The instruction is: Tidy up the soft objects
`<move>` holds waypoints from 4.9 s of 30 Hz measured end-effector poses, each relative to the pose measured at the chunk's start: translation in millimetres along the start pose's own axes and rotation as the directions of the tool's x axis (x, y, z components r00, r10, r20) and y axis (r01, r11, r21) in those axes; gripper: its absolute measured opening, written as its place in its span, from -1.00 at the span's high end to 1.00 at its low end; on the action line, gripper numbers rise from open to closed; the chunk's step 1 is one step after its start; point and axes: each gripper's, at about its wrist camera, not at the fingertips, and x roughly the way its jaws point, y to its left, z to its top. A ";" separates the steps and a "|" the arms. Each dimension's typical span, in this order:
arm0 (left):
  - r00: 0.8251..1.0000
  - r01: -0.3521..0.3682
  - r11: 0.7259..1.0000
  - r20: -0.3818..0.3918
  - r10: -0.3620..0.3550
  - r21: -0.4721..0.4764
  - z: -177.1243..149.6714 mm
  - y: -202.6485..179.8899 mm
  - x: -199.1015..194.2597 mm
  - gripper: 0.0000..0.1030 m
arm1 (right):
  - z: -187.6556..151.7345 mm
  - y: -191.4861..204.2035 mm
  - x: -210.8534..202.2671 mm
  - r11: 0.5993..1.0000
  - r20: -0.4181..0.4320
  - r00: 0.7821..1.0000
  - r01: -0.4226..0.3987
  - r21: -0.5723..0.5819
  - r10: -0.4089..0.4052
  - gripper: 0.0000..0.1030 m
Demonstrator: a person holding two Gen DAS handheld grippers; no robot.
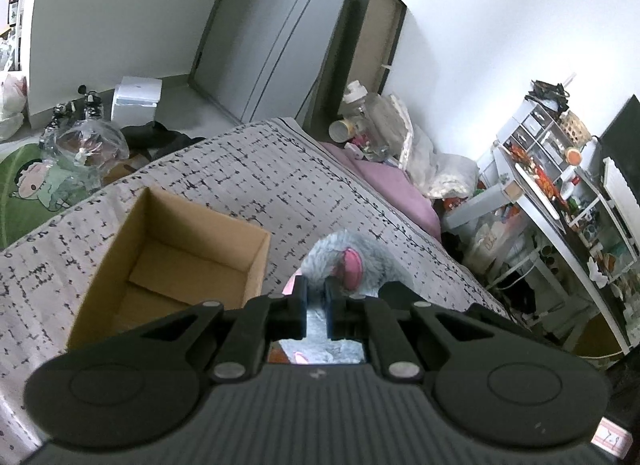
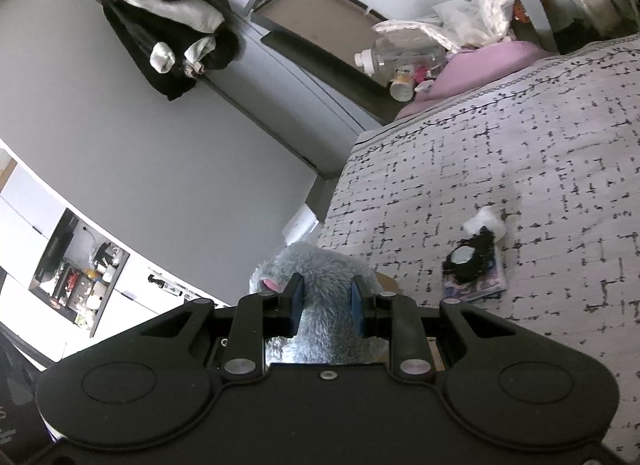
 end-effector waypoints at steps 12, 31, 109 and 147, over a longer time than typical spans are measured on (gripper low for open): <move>1.000 -0.022 0.996 -0.021 0.021 -0.085 19.8 47.8 10.9 0.87 | -7.9 24.8 40.4 0.999 -0.069 0.998 0.010 -0.033 -0.012 0.53; 0.988 -0.115 0.981 -0.119 0.096 -0.157 29.1 111.4 56.3 0.89 | -33.9 29.8 112.9 0.998 -0.204 0.977 0.061 -0.035 -0.067 0.53; 0.979 -0.204 0.974 0.045 0.201 0.095 -28.2 -15.2 -68.4 -0.29 | 8.7 -10.9 -91.6 0.977 0.056 0.998 0.049 -0.208 -0.038 -1.00; 0.965 -0.259 0.952 0.093 0.247 0.163 -72.6 -54.3 -68.2 -0.99 | 34.4 -48.0 -133.6 0.902 0.033 0.976 0.210 -0.378 -0.214 -1.00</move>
